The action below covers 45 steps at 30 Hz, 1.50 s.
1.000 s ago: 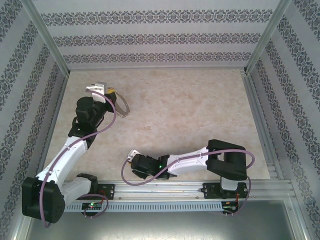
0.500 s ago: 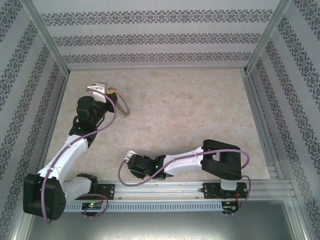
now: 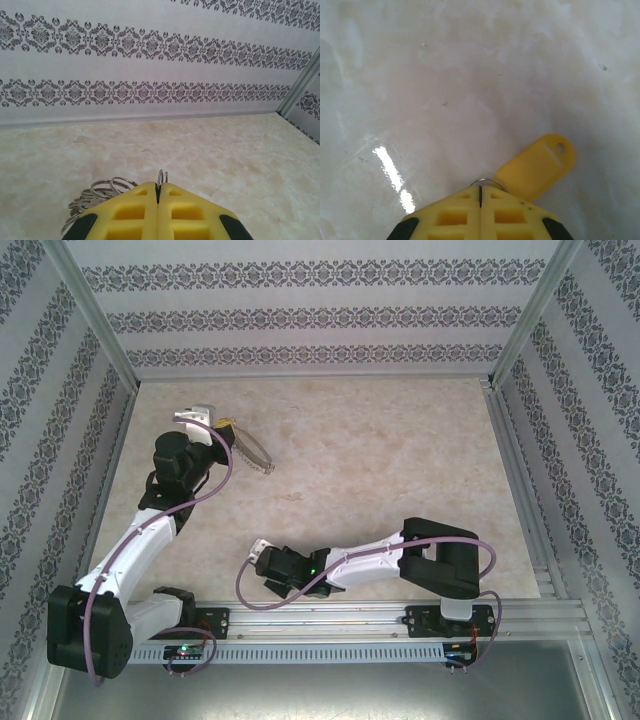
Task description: Put the keys on the keyring
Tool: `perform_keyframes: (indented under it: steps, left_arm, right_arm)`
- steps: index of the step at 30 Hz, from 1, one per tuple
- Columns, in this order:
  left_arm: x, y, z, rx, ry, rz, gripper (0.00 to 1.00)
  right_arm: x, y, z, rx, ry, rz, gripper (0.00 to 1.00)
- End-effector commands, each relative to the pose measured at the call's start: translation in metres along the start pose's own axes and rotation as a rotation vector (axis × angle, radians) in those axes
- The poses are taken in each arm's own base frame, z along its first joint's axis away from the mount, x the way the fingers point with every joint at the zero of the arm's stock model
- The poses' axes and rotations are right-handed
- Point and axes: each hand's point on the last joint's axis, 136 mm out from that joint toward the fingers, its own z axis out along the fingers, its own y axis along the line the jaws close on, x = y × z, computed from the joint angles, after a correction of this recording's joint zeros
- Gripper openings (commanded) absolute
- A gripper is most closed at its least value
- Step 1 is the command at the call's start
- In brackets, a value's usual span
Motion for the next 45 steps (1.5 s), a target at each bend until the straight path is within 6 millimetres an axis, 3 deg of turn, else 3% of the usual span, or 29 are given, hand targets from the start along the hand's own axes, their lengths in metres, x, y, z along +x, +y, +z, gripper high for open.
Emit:
perform_keyframes:
  steps: [1, 8, 12, 14, 16, 18, 23, 26, 33, 38, 45]
  left_arm:
    - [-0.024, -0.003, -0.001, 0.027, -0.089, -0.012, 0.00]
    - [-0.022, -0.009, 0.002, 0.072, -0.081, -0.034, 0.00]
    - [-0.020, -0.014, 0.002, 0.098, -0.075, -0.054, 0.00]
    - [-0.020, -0.014, 0.003, 0.103, -0.073, -0.061, 0.00]
    - [-0.019, -0.014, 0.003, 0.103, -0.071, -0.062, 0.00]
    - [-0.018, -0.012, 0.003, 0.092, -0.068, -0.058, 0.00]
    - [-0.012, -0.007, 0.004, 0.065, -0.053, -0.052, 0.00]
    - [-0.011, -0.003, 0.004, 0.045, -0.056, -0.055, 0.00]
    - [-0.009, 0.001, 0.006, 0.026, -0.057, -0.063, 0.00]
    - [-0.009, 0.007, 0.009, -0.005, -0.060, -0.063, 0.00]
    - [-0.011, 0.013, 0.015, -0.029, -0.083, -0.092, 0.00]
  right_arm:
    - [-0.014, -0.015, -0.018, -0.008, -0.042, 0.043, 0.00]
    - [-0.034, -0.069, -0.059, -0.120, -0.155, 0.249, 0.00]
    - [-0.040, -0.085, -0.074, -0.148, -0.197, 0.300, 0.00]
    - [-0.041, -0.081, -0.073, -0.167, -0.187, 0.305, 0.02]
    - [-0.039, -0.075, -0.067, -0.186, -0.167, 0.322, 0.20]
    - [-0.037, -0.064, -0.062, -0.202, -0.147, 0.316, 0.31]
    - [-0.027, -0.040, -0.049, -0.201, -0.078, 0.332, 0.35]
    - [-0.023, -0.037, -0.041, -0.138, -0.044, 0.426, 0.43]
    - [-0.025, -0.023, -0.027, -0.063, 0.002, 0.590, 0.42]
    - [-0.014, -0.027, -0.015, 0.035, 0.047, 0.635, 0.38]
    - [-0.008, -0.028, -0.012, 0.157, 0.095, 0.638, 0.34]
